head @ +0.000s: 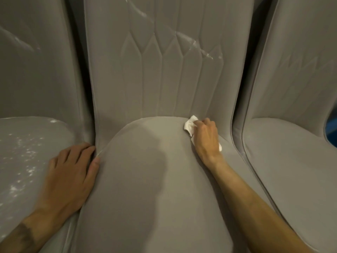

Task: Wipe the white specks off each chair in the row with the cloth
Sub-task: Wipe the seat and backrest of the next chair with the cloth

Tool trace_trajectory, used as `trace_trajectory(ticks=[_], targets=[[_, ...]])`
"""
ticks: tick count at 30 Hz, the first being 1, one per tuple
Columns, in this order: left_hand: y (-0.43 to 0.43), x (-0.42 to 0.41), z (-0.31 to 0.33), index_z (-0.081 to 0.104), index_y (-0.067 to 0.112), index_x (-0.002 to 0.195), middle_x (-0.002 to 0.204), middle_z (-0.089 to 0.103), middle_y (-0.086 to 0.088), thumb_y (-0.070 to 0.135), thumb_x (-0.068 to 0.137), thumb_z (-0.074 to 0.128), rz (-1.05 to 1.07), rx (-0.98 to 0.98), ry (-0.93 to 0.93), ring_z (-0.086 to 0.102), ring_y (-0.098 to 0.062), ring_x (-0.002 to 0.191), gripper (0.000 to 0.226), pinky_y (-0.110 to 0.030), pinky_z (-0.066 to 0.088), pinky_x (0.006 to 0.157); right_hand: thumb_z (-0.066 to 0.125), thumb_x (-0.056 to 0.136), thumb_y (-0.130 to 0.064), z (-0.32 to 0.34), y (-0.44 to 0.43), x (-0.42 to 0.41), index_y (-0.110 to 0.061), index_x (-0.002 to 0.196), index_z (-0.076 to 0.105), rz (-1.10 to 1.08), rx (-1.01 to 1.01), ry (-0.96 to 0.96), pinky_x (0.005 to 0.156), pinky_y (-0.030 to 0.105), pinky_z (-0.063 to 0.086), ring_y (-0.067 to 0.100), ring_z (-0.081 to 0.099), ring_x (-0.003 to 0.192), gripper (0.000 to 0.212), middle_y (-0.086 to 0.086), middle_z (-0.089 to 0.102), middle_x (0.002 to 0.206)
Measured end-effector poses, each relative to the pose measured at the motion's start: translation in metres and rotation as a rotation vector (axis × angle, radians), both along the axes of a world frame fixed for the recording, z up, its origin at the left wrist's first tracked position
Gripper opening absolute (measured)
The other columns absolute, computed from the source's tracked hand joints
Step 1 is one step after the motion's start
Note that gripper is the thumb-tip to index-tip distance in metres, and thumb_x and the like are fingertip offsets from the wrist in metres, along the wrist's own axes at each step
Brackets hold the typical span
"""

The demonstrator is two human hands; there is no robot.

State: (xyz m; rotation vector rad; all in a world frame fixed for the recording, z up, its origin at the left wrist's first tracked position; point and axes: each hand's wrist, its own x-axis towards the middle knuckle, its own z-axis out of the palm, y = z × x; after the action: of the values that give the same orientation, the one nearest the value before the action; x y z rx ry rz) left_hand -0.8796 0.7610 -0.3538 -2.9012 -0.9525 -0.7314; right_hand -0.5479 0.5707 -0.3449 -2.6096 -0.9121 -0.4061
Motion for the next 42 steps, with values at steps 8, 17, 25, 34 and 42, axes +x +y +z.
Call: trace_trajectory(ticks=[8, 17, 25, 34, 42], targets=[[0.002, -0.002, -0.004, 0.063, 0.012, 0.129, 0.135, 0.059, -0.011, 0.042, 0.102, 0.034, 0.024, -0.044, 0.058, 0.054, -0.038, 0.111, 0.050, -0.052, 0.042, 0.089, 0.052, 0.094, -0.018, 0.009, 0.046, 0.013, -0.016, 0.112, 0.072, 0.361, -0.085, 0.128, 0.084, 0.034, 0.040, 0.033, 0.056, 0.095, 0.027, 0.012, 0.062, 0.100], [0.002, -0.001, -0.006, 0.064, 0.015, 0.130, 0.136, 0.059, -0.008, 0.043, 0.102, 0.035, 0.044, -0.075, 0.043, 0.055, -0.033, 0.114, 0.049, -0.049, 0.042, 0.093, 0.048, 0.092, -0.029, 0.005, 0.078, -0.011, -0.025, 0.099, 0.072, 0.403, 0.020, 0.156, 0.079, 0.035, 0.043, 0.027, 0.058, 0.089, 0.025, 0.007, 0.067, 0.094], [0.003, -0.003, -0.007, 0.062, 0.016, 0.132, 0.138, 0.058, -0.005, 0.042, 0.104, 0.033, 0.029, -0.082, 0.031, 0.055, -0.032, 0.116, 0.048, -0.049, 0.044, 0.095, 0.050, 0.095, -0.029, 0.008, 0.069, -0.005, -0.015, 0.110, 0.073, 0.309, 0.005, 0.157, 0.086, 0.036, 0.043, 0.032, 0.057, 0.097, 0.031, 0.010, 0.064, 0.103], [0.005, -0.002, -0.012, 0.062, 0.019, 0.131, 0.138, 0.057, -0.002, 0.045, 0.105, 0.032, 0.041, -0.122, 0.021, 0.052, -0.026, 0.116, 0.047, -0.045, 0.042, 0.095, 0.061, 0.096, -0.036, 0.016, 0.118, -0.051, -0.021, 0.110, 0.072, 0.611, -0.043, 0.247, 0.087, 0.027, 0.039, 0.023, 0.057, 0.100, 0.022, 0.002, 0.062, 0.105], [0.005, 0.000, -0.013, 0.063, 0.019, 0.129, 0.137, 0.058, -0.003, 0.043, 0.105, 0.034, 0.050, -0.100, 0.006, 0.054, -0.028, 0.114, 0.045, -0.046, 0.045, 0.095, 0.060, 0.095, -0.033, 0.014, 0.130, -0.072, -0.018, 0.101, 0.075, 0.515, 0.018, 0.234, 0.084, 0.029, 0.037, 0.028, 0.059, 0.098, 0.022, 0.008, 0.067, 0.101]])
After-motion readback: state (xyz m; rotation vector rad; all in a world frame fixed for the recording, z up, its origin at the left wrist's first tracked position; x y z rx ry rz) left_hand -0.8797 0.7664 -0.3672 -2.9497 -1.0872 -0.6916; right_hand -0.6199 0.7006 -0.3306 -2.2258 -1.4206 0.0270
